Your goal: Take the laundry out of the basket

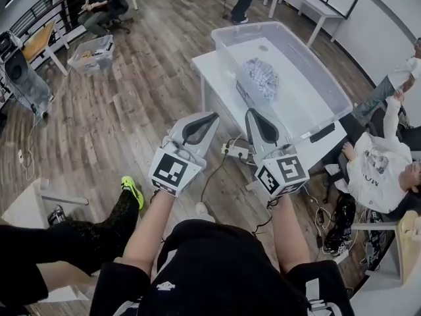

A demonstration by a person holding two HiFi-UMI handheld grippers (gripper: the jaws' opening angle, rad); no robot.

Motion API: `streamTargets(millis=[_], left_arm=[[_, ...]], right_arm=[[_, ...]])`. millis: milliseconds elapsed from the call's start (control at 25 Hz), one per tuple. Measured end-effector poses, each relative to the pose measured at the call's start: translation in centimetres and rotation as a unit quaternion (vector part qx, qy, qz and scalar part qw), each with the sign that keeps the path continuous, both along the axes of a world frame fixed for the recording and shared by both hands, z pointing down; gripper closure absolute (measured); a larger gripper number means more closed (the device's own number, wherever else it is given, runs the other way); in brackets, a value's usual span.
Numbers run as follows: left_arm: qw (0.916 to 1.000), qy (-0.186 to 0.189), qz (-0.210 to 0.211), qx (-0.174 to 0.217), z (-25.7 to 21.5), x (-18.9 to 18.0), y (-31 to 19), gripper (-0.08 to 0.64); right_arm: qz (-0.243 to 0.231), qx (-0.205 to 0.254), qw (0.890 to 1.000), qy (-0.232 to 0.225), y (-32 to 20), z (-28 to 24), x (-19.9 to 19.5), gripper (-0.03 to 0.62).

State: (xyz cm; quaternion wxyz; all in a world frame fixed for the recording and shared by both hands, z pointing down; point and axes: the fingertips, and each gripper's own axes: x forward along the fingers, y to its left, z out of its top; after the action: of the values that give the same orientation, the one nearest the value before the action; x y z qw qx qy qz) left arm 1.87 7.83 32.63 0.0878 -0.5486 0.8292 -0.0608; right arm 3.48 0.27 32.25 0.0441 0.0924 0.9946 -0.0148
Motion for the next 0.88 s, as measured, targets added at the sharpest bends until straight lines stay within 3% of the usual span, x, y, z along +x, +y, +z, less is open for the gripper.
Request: streamTargets(millis=[680,880], left_arm=[[0.9989,0.025,0.032,0.021,0.9,-5.5,1.0,0.549],[0.9992,0.012,0.035,0.016,1.0,-6.8,0.6,0.549]], right_arm=[[0.038,0.009,0.999,0.022,0.9,1.0,-4.8,0.594],[0.04,0.017,0.999,0.015,0.7,1.0,-6.0,0.594]])
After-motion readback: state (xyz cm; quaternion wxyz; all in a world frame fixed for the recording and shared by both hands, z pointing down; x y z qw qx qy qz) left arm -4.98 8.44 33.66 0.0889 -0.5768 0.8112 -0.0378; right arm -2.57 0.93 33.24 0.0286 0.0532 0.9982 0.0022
